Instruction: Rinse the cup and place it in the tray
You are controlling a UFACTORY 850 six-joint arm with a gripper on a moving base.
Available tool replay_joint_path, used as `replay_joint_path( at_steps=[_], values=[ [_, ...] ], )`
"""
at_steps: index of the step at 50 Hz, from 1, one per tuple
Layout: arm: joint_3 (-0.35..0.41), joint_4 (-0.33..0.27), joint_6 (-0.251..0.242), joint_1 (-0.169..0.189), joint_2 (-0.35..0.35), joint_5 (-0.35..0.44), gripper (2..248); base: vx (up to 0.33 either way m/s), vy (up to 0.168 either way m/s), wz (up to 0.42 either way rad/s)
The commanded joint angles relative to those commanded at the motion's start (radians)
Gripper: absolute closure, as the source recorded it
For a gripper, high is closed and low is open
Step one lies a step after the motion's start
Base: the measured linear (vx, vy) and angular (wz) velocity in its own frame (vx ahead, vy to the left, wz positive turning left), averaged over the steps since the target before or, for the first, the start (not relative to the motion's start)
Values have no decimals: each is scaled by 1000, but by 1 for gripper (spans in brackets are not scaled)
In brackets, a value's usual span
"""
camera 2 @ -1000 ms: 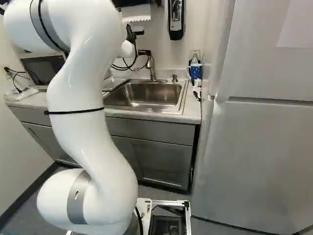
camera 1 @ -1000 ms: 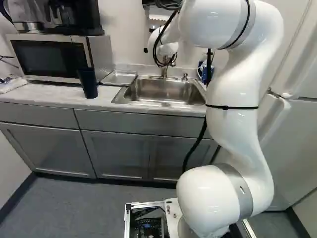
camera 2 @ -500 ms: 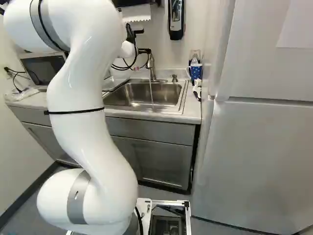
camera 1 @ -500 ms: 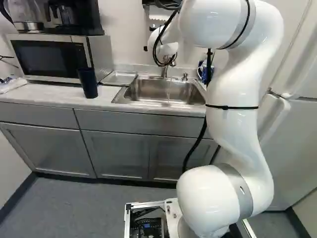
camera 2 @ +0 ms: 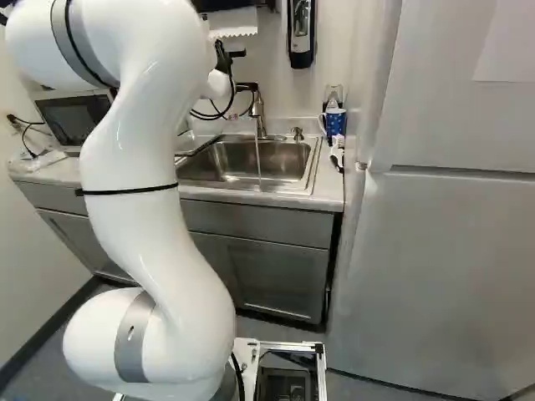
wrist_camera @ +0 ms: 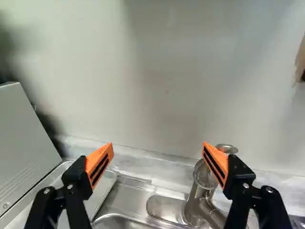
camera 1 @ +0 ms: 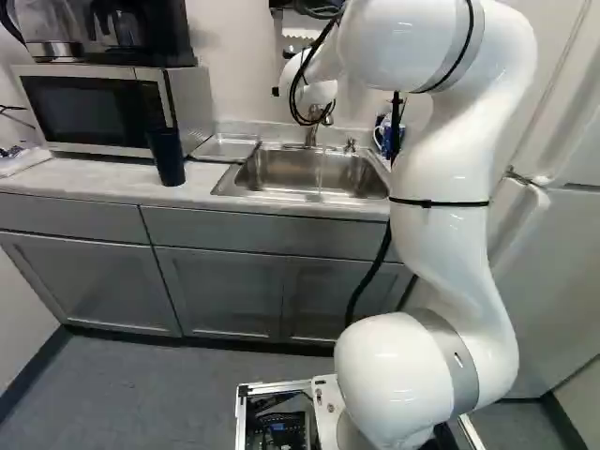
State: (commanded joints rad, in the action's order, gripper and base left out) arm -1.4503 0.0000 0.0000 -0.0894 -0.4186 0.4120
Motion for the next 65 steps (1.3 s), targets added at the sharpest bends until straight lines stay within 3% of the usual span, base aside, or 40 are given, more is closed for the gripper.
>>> replay_joint_path(
  at_steps=[25,65],
  values=[
    [137,0,0,4,116,0,3,0,0,0],
    [358,0,0,50,317,-12,3,0,0,0]
  ],
)
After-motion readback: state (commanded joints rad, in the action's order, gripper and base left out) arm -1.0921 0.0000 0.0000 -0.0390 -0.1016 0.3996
